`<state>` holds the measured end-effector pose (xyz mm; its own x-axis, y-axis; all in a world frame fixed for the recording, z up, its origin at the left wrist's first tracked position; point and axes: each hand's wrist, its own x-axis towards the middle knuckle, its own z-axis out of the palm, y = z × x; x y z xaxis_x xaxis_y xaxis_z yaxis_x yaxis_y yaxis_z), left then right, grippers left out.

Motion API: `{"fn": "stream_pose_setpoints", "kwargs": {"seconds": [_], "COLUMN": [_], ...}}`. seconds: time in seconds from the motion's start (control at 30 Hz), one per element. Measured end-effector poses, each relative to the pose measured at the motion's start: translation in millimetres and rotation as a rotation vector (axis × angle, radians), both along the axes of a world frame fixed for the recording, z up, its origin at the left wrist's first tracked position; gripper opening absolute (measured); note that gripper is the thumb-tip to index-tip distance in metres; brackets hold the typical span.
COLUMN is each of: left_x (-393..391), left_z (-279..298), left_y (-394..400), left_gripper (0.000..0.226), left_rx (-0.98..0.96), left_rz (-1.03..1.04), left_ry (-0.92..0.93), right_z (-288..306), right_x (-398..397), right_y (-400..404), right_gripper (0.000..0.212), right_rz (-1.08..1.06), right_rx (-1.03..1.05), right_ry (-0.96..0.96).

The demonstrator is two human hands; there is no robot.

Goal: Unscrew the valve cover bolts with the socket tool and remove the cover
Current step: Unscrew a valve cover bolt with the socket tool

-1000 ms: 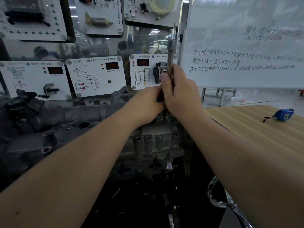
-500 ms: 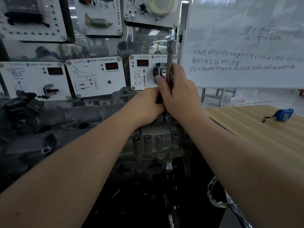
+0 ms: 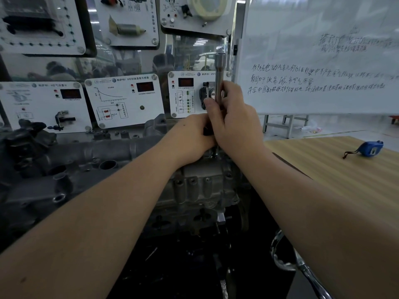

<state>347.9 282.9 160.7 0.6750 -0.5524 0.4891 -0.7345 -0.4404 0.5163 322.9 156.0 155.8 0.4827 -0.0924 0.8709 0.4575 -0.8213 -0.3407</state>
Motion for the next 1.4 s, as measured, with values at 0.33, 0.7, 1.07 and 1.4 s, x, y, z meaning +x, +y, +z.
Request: {"fn": "stream_pose_setpoints", "kwargs": {"seconds": [0.33,0.7,1.07,1.4], "left_x": [0.3,-0.4,2.7,5.2], "left_z": [-0.3,-0.9,0.2,-2.0], "left_y": [-1.3,-0.7,-0.7,-8.9], "left_gripper": [0.022,0.026,0.022,0.018], "left_rx": [0.017,-0.034,-0.008,0.380], "left_rz": [0.005,-0.005,0.102,0.195], "left_ry": [0.005,0.050,0.066,0.046], "right_z": [0.0,-0.9,0.4,-0.8], "right_x": [3.3,4.3,3.1,-2.7], "right_y": [-3.6,-4.1,-0.2,-1.4], "right_gripper": [0.031,0.028,0.025,0.030], "right_rz": [0.009,-0.007,-0.029,0.004], "right_rx": [0.008,-0.003,-0.076,-0.026], "right_ry": [0.006,0.000,0.059,-0.061]}}
